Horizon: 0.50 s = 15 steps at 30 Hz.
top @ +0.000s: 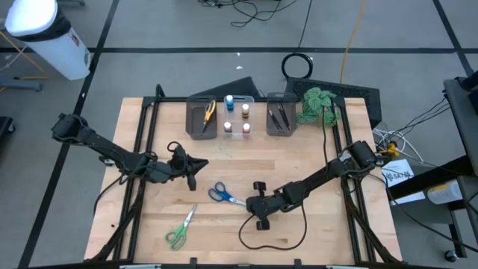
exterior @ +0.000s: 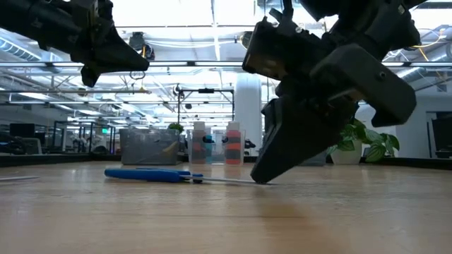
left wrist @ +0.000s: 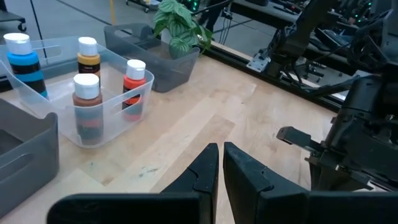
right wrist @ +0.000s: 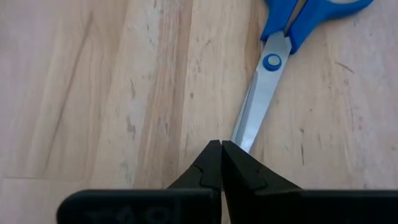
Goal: Pick & Place Paint Supplies
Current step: Put the blue scissors into the left black bin
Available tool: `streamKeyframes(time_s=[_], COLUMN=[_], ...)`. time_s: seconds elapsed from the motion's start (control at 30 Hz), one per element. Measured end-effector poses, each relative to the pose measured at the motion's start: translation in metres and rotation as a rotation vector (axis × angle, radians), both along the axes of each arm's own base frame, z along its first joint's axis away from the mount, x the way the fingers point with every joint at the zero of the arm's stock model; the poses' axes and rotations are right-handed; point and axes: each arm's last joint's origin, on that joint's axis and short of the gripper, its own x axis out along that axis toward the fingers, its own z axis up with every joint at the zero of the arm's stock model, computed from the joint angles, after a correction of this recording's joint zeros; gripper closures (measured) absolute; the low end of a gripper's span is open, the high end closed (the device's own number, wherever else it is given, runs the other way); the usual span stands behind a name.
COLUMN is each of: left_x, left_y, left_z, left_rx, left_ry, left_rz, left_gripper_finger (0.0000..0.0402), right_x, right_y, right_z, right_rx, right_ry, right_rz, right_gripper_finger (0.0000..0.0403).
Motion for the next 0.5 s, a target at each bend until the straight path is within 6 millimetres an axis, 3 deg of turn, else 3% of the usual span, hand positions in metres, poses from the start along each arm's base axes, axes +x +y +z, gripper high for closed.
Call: streamKeyframes(time_s=[0.5], left_x=[0.0], left_y=[0.0], left_z=[0.0], left_rx=[0.003], left_ry=[0.001], left_rz=[0.0], left_gripper_finger=[0.0371], right_x=[-0.0002], right_y=[-0.0019], right_z=[0.0034], right_rx=[-0.028], right_ry=[-0.012], right_rz=[-0.013], right_gripper_finger=[0.0403])
